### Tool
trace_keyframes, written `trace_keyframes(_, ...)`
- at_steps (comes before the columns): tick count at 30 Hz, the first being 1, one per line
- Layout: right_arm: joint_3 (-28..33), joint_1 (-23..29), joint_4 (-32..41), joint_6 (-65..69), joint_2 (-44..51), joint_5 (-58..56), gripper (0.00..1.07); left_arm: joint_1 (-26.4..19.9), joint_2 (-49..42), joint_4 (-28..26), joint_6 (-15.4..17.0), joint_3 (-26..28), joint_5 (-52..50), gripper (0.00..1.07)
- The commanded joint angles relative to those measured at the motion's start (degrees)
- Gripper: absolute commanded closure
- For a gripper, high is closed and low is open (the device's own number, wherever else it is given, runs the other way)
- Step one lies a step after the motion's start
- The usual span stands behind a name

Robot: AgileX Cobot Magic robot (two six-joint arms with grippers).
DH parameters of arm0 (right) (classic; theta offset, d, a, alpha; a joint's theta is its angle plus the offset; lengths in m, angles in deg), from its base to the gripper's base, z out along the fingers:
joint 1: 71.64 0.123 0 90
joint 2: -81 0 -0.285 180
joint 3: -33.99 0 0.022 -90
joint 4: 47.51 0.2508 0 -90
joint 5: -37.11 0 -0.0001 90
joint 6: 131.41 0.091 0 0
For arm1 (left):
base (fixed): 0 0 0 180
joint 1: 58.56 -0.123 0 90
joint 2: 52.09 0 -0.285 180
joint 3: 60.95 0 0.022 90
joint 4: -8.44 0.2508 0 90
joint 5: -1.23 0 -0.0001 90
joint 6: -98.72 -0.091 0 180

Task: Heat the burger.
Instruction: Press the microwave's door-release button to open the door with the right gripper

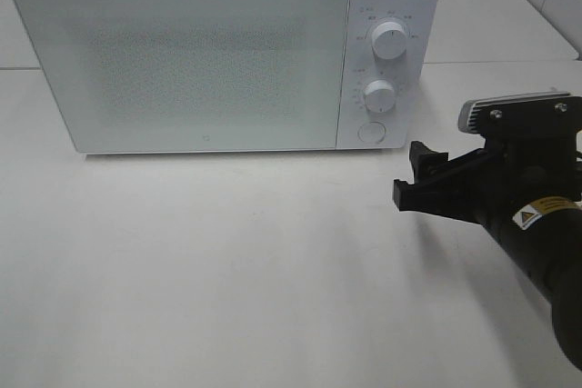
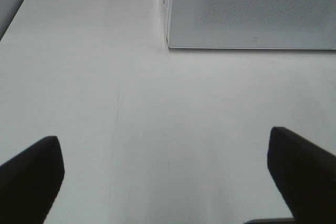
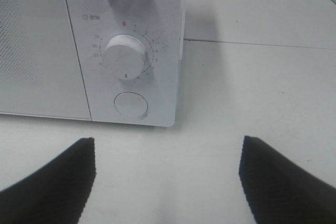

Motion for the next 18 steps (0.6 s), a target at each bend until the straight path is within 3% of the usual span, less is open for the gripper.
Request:
trace_keyframes(1, -2.2, 2.0, 1.3, -0.6, -2.2, 1.3, 0.34, -0.1, -1.3, -0.4, 0.1, 0.0, -0.5, 0.09)
trace_keyframes(11, -3.7, 3.6, 1.2, 4.1, -3.8, 1.3, 0.37, -0.1, -1.3, -0.4, 0.1, 0.0, -0.5, 0.09)
trace_keyframes(18, -3.7, 3.6, 1.2, 21.3, -3.8, 1.3, 0.56, -0.1, -1.3, -0.4, 0.1, 0.0, -0.5, 0.09)
